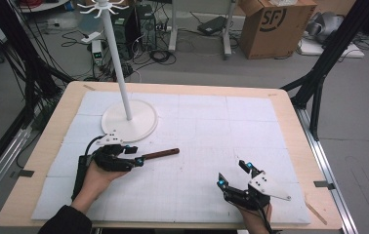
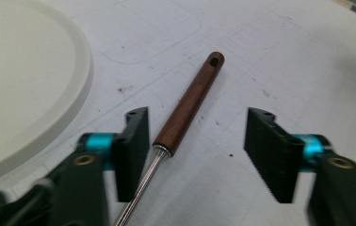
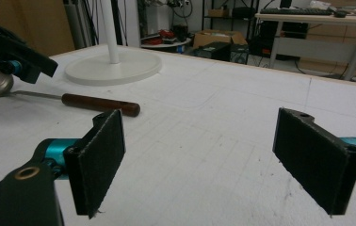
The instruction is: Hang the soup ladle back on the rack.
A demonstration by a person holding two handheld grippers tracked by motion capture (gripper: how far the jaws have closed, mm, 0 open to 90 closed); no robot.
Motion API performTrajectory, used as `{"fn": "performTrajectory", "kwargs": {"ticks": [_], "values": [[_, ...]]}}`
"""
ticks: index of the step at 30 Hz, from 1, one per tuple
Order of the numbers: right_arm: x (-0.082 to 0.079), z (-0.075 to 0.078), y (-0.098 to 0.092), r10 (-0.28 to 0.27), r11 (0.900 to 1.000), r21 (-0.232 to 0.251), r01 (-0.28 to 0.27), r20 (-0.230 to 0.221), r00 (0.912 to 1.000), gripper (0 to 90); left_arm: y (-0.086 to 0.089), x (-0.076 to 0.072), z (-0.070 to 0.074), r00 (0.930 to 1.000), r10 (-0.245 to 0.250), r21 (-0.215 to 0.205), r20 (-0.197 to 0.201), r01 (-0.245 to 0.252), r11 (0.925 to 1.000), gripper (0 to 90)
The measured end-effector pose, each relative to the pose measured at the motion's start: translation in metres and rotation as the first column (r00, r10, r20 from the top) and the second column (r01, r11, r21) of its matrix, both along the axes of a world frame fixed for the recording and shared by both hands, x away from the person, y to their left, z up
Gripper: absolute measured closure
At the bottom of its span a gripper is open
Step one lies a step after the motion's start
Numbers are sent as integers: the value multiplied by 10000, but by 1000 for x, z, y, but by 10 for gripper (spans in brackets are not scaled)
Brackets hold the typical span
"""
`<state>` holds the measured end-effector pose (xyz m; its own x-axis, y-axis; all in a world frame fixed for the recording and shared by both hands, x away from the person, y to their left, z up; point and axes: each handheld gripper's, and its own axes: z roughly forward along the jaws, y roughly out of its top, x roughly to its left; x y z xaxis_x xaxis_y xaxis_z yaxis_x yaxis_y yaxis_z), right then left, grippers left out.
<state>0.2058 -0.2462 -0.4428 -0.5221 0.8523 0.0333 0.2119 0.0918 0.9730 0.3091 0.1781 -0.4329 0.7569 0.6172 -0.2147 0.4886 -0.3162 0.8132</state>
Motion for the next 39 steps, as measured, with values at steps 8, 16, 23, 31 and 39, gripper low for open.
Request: {"fn": "performTrajectory", "kwargs": {"ticks": [8,16,23,31,39], "values": [[0,0,0,33,10000,-10,-33,21,10000,163,-7,5,0,9989,-468,694,97,460,9965,242],[-1,1,1,99,10000,15,-99,8,10000,164,-18,14,3,9948,-1015,1415,86,993,9849,233],[0,1,1,106,9999,13,-106,49,9999,164,-36,20,-6,9844,-1675,2386,-529,1754,9551,267],[0,1,1,114,9999,59,-115,78,9999,164,-46,30,-16,9823,-1484,2962,-1139,1762,9387,294],[0,2,1,119,9999,80,-120,77,9999,164,-44,31,-14,9910,-996,3238,-895,1235,9380,492]]}}
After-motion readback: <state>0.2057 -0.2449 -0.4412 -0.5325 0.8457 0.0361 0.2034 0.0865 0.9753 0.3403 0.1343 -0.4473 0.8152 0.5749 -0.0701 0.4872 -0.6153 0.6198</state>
